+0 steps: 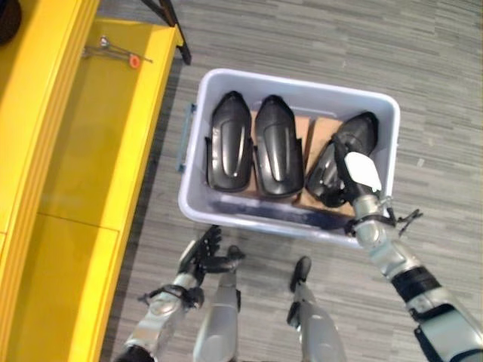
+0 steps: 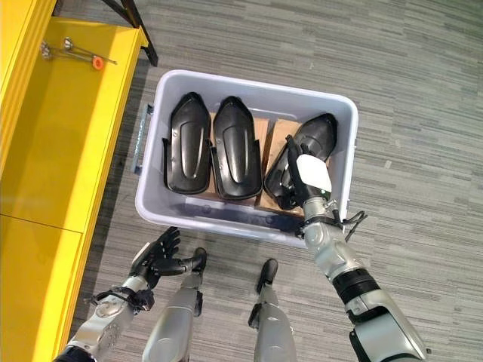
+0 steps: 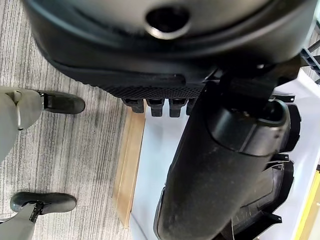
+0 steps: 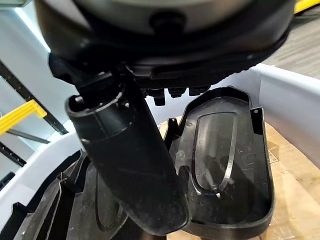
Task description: Move parts from the plastic box to the shelf.
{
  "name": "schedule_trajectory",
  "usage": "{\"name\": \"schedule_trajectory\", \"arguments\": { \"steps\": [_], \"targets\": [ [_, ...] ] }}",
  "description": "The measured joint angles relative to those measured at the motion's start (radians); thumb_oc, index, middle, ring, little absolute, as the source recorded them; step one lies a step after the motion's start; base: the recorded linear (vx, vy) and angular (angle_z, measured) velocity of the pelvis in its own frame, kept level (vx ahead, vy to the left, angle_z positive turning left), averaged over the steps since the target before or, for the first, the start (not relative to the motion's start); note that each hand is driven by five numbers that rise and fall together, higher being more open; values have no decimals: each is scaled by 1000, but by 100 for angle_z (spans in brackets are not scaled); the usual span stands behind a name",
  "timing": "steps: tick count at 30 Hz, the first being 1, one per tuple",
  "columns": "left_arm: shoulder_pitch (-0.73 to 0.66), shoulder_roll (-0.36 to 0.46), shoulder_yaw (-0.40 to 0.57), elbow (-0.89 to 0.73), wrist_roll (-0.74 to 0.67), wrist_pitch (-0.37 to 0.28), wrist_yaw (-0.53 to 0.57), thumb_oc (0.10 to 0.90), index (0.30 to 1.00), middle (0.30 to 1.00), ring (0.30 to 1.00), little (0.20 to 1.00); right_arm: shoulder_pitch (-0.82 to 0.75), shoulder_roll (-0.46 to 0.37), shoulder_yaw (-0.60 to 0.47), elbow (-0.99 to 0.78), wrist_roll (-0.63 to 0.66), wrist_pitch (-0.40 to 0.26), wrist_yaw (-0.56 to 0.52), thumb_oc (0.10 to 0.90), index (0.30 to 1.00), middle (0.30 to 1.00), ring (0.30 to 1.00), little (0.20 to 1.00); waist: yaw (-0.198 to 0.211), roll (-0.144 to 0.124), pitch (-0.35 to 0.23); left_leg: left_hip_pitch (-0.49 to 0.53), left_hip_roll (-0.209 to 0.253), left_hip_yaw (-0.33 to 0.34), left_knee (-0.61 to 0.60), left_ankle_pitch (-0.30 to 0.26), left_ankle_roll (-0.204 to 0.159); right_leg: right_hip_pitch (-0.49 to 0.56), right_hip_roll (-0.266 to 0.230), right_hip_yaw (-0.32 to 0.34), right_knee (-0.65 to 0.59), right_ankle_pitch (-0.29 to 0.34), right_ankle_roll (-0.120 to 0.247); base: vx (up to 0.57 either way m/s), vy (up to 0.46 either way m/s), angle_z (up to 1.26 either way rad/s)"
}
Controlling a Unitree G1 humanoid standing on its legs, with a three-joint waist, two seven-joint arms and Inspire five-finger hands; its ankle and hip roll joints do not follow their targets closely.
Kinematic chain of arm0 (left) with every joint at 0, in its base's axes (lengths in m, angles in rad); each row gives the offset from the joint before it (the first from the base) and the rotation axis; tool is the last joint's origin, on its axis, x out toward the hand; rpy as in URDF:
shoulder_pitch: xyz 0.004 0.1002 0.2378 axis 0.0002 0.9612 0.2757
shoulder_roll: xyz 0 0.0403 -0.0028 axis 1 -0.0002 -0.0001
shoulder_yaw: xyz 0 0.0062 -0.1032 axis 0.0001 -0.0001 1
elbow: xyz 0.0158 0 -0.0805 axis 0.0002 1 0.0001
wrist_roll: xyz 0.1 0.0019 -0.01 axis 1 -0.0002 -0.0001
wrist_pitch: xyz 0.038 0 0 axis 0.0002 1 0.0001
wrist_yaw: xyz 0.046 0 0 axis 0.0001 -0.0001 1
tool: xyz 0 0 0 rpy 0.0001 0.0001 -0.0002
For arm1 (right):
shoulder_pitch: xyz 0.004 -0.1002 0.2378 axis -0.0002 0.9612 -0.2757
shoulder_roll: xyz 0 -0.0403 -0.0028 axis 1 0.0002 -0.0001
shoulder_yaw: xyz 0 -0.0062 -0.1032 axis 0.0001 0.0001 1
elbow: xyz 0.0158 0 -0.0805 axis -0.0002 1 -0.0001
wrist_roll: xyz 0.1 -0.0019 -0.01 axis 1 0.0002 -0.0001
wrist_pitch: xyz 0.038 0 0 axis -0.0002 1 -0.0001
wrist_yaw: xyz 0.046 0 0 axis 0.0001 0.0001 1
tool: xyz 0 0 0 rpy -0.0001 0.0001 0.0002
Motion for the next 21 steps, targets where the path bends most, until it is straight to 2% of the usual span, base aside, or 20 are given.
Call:
{"name": "schedule_trajectory", "arguments": {
  "steps": [4,13,21],
  "targets": [
    [0,0,0,0,0,-3,15,900,1000,1000,1000,1000,-6,0,8,9,-4,20,-10,900,1000,1000,1000,1000,1,-1,0,-15,0,-1,14,-4,1,-11,0,0,5,0,0,-3,2,-1],
    [-18,-1,0,2,0,-4,39,900,1000,1000,1000,1000,-18,19,19,29,-19,23,-11,900,1000,1000,1000,1000,0,-6,13,-44,-1,0,37,-10,3,-34,-1,4,12,4,-1,-1,0,0],
    [-24,-2,1,1,0,-6,45,900,1000,1000,1000,1000,48,23,-9,-159,-17,18,-11,900,1000,1000,1000,1000,-4,-24,25,-53,-1,2,55,-19,5,-37,-1,8,15,5,-3,0,0,0]
  ]
}}
